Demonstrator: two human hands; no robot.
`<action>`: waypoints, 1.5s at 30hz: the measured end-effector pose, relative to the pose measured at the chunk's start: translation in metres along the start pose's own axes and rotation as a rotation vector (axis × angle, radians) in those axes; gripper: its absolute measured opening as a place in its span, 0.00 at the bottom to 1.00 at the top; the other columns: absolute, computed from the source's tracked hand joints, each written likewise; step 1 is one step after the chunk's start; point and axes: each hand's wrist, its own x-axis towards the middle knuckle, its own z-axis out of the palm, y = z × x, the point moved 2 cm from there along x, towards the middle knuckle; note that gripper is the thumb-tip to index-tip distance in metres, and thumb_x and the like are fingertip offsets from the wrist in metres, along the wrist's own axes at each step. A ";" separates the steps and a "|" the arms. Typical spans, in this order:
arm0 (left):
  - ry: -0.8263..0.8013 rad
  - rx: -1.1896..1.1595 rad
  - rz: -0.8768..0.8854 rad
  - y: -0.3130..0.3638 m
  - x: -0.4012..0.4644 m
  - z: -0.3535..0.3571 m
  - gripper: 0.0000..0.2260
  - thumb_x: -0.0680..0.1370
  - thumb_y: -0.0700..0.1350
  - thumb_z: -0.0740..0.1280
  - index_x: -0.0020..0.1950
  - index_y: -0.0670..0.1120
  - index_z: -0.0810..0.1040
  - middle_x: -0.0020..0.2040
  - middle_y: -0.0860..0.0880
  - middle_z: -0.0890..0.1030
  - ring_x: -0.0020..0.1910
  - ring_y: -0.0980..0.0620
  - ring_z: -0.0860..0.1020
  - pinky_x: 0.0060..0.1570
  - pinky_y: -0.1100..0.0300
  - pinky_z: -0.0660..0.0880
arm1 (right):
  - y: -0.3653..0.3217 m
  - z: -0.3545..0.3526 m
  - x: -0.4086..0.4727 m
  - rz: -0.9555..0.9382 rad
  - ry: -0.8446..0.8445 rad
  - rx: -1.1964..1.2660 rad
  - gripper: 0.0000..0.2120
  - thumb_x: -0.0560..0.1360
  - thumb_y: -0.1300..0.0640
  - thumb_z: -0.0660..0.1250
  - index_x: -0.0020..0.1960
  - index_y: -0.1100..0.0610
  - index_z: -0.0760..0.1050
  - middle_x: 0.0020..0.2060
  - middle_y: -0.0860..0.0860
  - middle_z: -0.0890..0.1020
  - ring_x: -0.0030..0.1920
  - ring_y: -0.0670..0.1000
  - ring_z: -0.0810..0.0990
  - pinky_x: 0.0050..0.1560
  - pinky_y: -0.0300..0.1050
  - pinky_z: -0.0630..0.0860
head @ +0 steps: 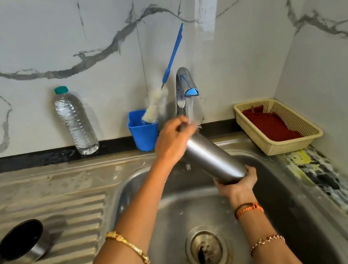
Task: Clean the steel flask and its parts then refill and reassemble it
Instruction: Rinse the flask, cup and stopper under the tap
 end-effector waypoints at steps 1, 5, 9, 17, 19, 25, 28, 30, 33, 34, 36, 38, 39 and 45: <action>0.102 -0.086 -0.048 -0.003 -0.001 -0.008 0.03 0.76 0.52 0.64 0.41 0.57 0.74 0.50 0.52 0.77 0.51 0.53 0.74 0.48 0.59 0.68 | -0.002 0.011 -0.004 -0.016 -0.054 -0.051 0.22 0.70 0.47 0.66 0.61 0.54 0.74 0.53 0.55 0.79 0.55 0.57 0.76 0.58 0.52 0.73; 0.395 -0.595 -0.725 -0.048 -0.033 -0.025 0.08 0.76 0.52 0.64 0.42 0.48 0.73 0.41 0.46 0.75 0.45 0.45 0.76 0.44 0.53 0.72 | -0.004 0.053 -0.031 -0.077 -0.292 -0.381 0.20 0.64 0.52 0.72 0.54 0.56 0.74 0.56 0.59 0.77 0.57 0.59 0.75 0.62 0.60 0.70; 0.104 -1.066 -1.230 -0.095 -0.089 -0.001 0.25 0.74 0.61 0.57 0.49 0.40 0.75 0.39 0.39 0.78 0.37 0.43 0.76 0.29 0.60 0.76 | 0.028 0.070 -0.063 -0.314 -0.632 -0.902 0.27 0.62 0.66 0.73 0.57 0.52 0.70 0.49 0.52 0.78 0.48 0.51 0.78 0.50 0.46 0.78; 0.190 -1.211 -1.200 -0.089 -0.107 0.036 0.20 0.80 0.51 0.52 0.56 0.38 0.73 0.50 0.36 0.76 0.49 0.37 0.74 0.45 0.42 0.73 | 0.055 0.066 -0.064 -0.632 -0.701 -1.226 0.39 0.60 0.71 0.76 0.66 0.53 0.64 0.49 0.48 0.76 0.46 0.46 0.78 0.42 0.36 0.79; 0.206 -1.157 -1.163 -0.081 -0.110 0.037 0.16 0.80 0.49 0.52 0.53 0.40 0.73 0.60 0.38 0.74 0.61 0.37 0.71 0.53 0.39 0.68 | 0.054 0.065 -0.062 -0.680 -0.644 -1.215 0.40 0.59 0.69 0.77 0.65 0.53 0.65 0.51 0.51 0.77 0.49 0.50 0.79 0.49 0.46 0.80; 0.222 -1.104 -1.138 -0.071 -0.120 0.033 0.14 0.81 0.48 0.53 0.46 0.41 0.71 0.64 0.39 0.72 0.65 0.37 0.69 0.60 0.37 0.65 | 0.049 0.058 -0.064 -0.698 -0.567 -1.227 0.40 0.58 0.64 0.79 0.66 0.53 0.65 0.53 0.53 0.78 0.51 0.53 0.79 0.54 0.56 0.78; 0.235 -1.073 -1.134 -0.069 -0.118 0.030 0.13 0.81 0.48 0.53 0.55 0.41 0.70 0.65 0.39 0.72 0.65 0.37 0.68 0.60 0.38 0.66 | 0.051 0.062 -0.069 -0.725 -0.578 -1.254 0.40 0.58 0.63 0.79 0.65 0.52 0.65 0.52 0.52 0.77 0.51 0.52 0.78 0.55 0.56 0.78; 0.246 -1.063 -1.130 -0.068 -0.119 0.029 0.12 0.81 0.47 0.54 0.57 0.41 0.69 0.64 0.39 0.72 0.65 0.37 0.69 0.59 0.38 0.66 | 0.049 0.065 -0.079 -0.768 -0.557 -1.281 0.40 0.58 0.63 0.80 0.65 0.52 0.65 0.52 0.50 0.77 0.50 0.51 0.78 0.55 0.56 0.78; 0.209 -1.062 -1.083 -0.068 -0.131 0.023 0.11 0.81 0.47 0.55 0.53 0.40 0.71 0.55 0.38 0.75 0.55 0.38 0.73 0.53 0.42 0.69 | 0.036 0.060 -0.108 -0.974 -0.569 -1.213 0.41 0.56 0.65 0.80 0.65 0.54 0.65 0.50 0.46 0.76 0.49 0.45 0.78 0.53 0.46 0.78; 0.212 -1.041 -1.062 -0.069 -0.134 0.021 0.11 0.81 0.47 0.56 0.50 0.40 0.71 0.53 0.40 0.75 0.49 0.40 0.74 0.51 0.45 0.69 | 0.030 0.055 -0.118 -1.082 -0.582 -1.155 0.41 0.56 0.66 0.79 0.65 0.55 0.65 0.50 0.43 0.75 0.47 0.41 0.78 0.50 0.38 0.77; 0.261 -0.935 -1.026 -0.071 -0.134 0.017 0.11 0.81 0.48 0.57 0.47 0.42 0.73 0.53 0.43 0.75 0.41 0.45 0.74 0.45 0.50 0.72 | 0.025 0.040 -0.124 -1.216 -0.562 -1.106 0.42 0.56 0.65 0.78 0.65 0.56 0.64 0.49 0.41 0.74 0.45 0.35 0.77 0.45 0.28 0.73; 0.327 -0.802 -0.997 -0.074 -0.137 0.015 0.10 0.81 0.47 0.58 0.54 0.42 0.74 0.56 0.44 0.75 0.36 0.49 0.71 0.37 0.56 0.70 | 0.030 0.023 -0.124 -1.165 -0.534 -1.257 0.42 0.55 0.62 0.78 0.65 0.55 0.65 0.47 0.41 0.76 0.43 0.36 0.78 0.46 0.31 0.76; 0.350 -0.770 -1.003 -0.077 -0.143 0.017 0.10 0.81 0.46 0.57 0.57 0.43 0.73 0.59 0.44 0.75 0.35 0.50 0.70 0.35 0.58 0.69 | 0.034 0.014 -0.123 -1.111 -0.526 -1.353 0.41 0.55 0.62 0.78 0.64 0.52 0.66 0.45 0.41 0.77 0.41 0.38 0.78 0.49 0.38 0.78; 0.285 -0.823 -1.044 -0.090 -0.145 0.032 0.15 0.81 0.45 0.55 0.61 0.38 0.74 0.49 0.43 0.76 0.38 0.48 0.72 0.40 0.58 0.73 | 0.018 0.012 -0.123 -1.184 -0.540 -1.151 0.39 0.54 0.63 0.78 0.61 0.50 0.66 0.44 0.43 0.78 0.42 0.40 0.79 0.44 0.35 0.77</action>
